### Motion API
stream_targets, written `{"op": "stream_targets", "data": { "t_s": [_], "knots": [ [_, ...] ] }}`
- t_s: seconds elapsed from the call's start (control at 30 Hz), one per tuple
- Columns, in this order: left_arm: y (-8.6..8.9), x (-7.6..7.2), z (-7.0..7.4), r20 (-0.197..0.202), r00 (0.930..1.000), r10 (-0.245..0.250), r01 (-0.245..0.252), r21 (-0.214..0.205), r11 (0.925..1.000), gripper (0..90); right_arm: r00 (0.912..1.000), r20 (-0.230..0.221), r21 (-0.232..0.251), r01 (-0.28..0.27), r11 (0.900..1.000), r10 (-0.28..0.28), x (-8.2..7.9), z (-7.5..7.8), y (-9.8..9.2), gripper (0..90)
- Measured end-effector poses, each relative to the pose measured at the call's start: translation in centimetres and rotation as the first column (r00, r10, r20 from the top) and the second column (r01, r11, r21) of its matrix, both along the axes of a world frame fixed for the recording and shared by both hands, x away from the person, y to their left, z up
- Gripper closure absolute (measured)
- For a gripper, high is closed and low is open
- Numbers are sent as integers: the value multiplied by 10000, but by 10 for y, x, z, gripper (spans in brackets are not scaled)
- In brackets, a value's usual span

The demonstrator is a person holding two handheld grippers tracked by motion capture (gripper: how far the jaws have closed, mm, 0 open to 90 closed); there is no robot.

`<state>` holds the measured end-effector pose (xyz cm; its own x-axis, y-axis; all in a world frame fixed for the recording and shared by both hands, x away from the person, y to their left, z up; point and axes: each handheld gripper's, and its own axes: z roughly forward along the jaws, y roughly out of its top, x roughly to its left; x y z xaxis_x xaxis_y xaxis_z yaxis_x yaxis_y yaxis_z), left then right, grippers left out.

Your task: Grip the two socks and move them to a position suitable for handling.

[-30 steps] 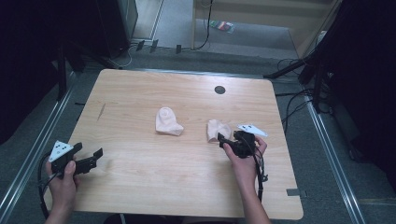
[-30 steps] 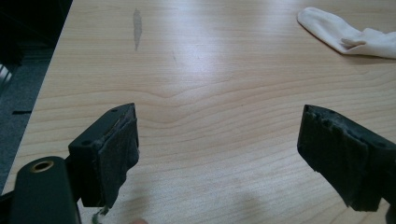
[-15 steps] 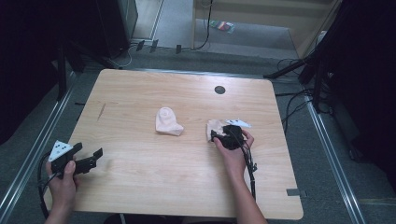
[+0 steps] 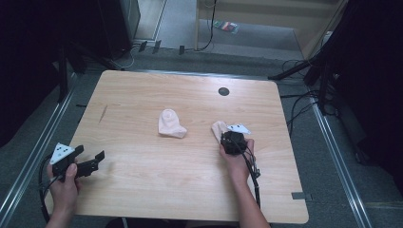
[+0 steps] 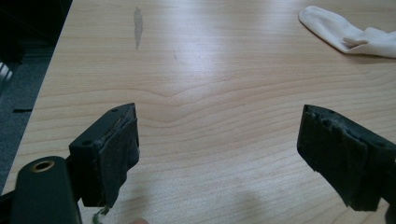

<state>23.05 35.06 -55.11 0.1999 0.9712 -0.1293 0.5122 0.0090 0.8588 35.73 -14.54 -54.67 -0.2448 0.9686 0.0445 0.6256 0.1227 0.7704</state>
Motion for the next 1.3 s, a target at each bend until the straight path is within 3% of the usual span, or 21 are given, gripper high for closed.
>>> {"op": "stream_targets", "data": {
  "t_s": [0.1, 0.2, 0.23, 0.27, 0.43, 0.6, 0.8, 0.97, 1.17, 1.2, 1.27, 1.3],
  "knots": [
    [0, 0, 0, -8, 10000, 17, -17, -24, 10000, 132, 9997, -197, 488, 141, 9987, -131, 1, 3, -7, 816],
    [0, 0, 0, -23, 10000, 29, -30, -39, 10000, 132, 9996, 239, 777, 106, 9969, -125, -8, 17, -9, 819],
    [0, 0, 0, 8, 10000, 43, -43, -73, 10000, 132, 9987, 495, 956, -139, 9953, 92, -15, 30, -7, 819],
    [0, 0, 0, 24, 10000, 58, -58, -70, 10000, 132, 9987, 495, 956, -139, 9953, 92, -15, 30, -7, 819],
    [0, 0, 0, 31, 10000, 78, -77, -9, 10000, 132, 9897, 1133, 1130, -1004, 9885, 876, -49, 59, 7, 818],
    [-1, 0, 0, 13, 10000, 73, -73, 27, 10000, 132, 9800, 1407, 1189, -1578, 9803, 1407, -80, 68, 24, 819],
    [-1, 0, 0, 41, 10000, 87, -87, -28, 10000, 133, 9681, 1211, 1203, -2338, 9648, 2195, -113, 60, 52, 818],
    [-1, 1, 0, 4, 9999, 114, -114, -46, 9999, 133, 9565, 786, 1094, -2884, 9512, 2810, -126, 44, 72, 818],
    [-1, 0, 0, 29, 9999, 126, -126, -22, 9999, 133, 9585, 304, 874, -2852, 9545, 2836, -132, 21, 91, 802],
    [-1, 0, 0, 45, 9999, 136, -136, 2, 9999, 133, 9575, 152, 972, -2880, 9527, 2879, -131, 16, 92, 757],
    [-1, 0, 0, 16, 9999, 155, -155, 129, 9998, 132, 9512, -272, 1513, -2999, 9419, 3072, -128, 12, 92, 554],
    [-2, 0, 0, 6, 9997, 243, -243, 201, 9995, 133, 9556, -125, 1901, -2869, 9389, 2945, -125, 18, 84, 491]
  ]
}}
